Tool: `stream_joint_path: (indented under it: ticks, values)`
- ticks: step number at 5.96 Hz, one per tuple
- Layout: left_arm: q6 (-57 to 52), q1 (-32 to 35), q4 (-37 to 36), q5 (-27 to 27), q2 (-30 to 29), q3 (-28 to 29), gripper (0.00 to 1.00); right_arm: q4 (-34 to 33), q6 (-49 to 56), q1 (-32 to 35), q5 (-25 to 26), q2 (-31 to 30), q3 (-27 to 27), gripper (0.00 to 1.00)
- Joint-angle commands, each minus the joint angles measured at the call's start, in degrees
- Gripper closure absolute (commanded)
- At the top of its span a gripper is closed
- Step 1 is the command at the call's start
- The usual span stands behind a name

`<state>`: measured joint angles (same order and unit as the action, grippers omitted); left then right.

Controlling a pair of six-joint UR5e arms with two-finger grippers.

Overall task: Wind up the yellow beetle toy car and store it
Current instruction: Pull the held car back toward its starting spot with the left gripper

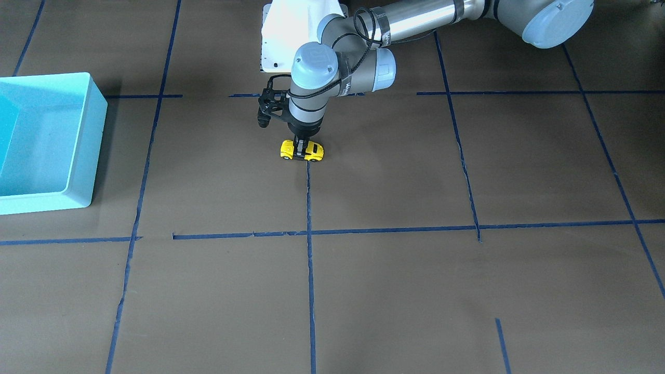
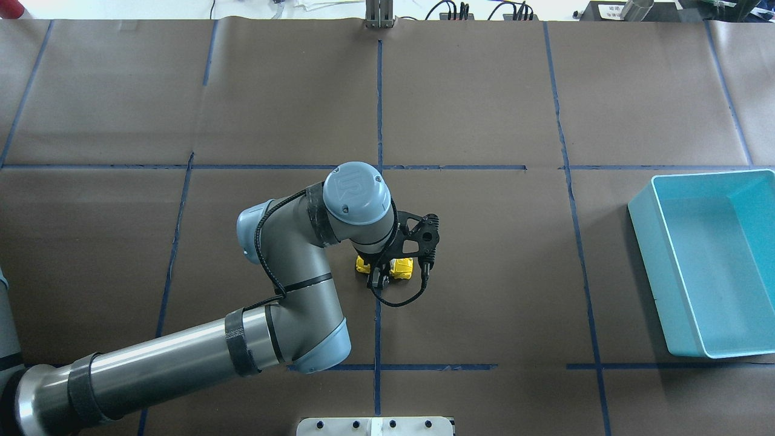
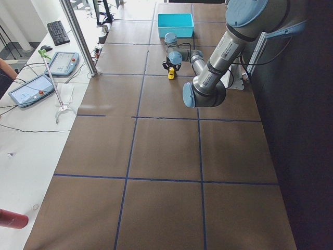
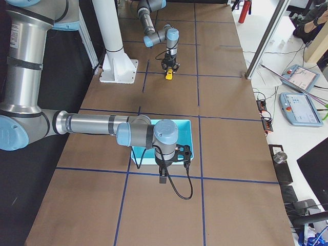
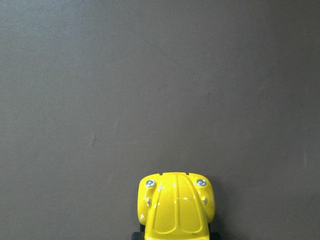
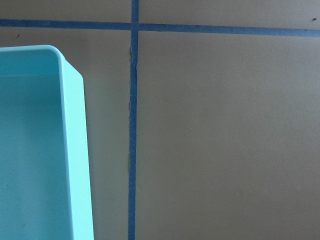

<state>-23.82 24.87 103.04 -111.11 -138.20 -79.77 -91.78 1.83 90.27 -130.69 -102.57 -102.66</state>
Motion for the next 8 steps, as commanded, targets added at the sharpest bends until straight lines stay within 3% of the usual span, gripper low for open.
stream_joint_path:
  ticks: [1,4,5,6,8]
  values:
    - [0.0,1.0,0.3,-0.9,4.0,-3.9,1.0,0.0,0.0,0.0,0.0,0.0,0.0,0.0]
    - [0.0,1.7,4.2,-1.5,10.7,-7.6,0.99,0.0,0.0,0.0,0.0,0.0,0.0,0.0]
    - [0.0,3.0,4.3,-2.8,11.5,-8.3,0.9,0.0,0.0,0.0,0.0,0.0,0.0,0.0]
    - [0.1,3.0,5.1,-2.7,11.7,-8.3,0.01,0.0,-0.1,0.0,0.0,0.0,0.0,0.0]
    - [0.0,4.6,5.4,-2.9,13.0,-10.2,0.0,0.0,0.0,0.0,0.0,0.0,0.0,0.0]
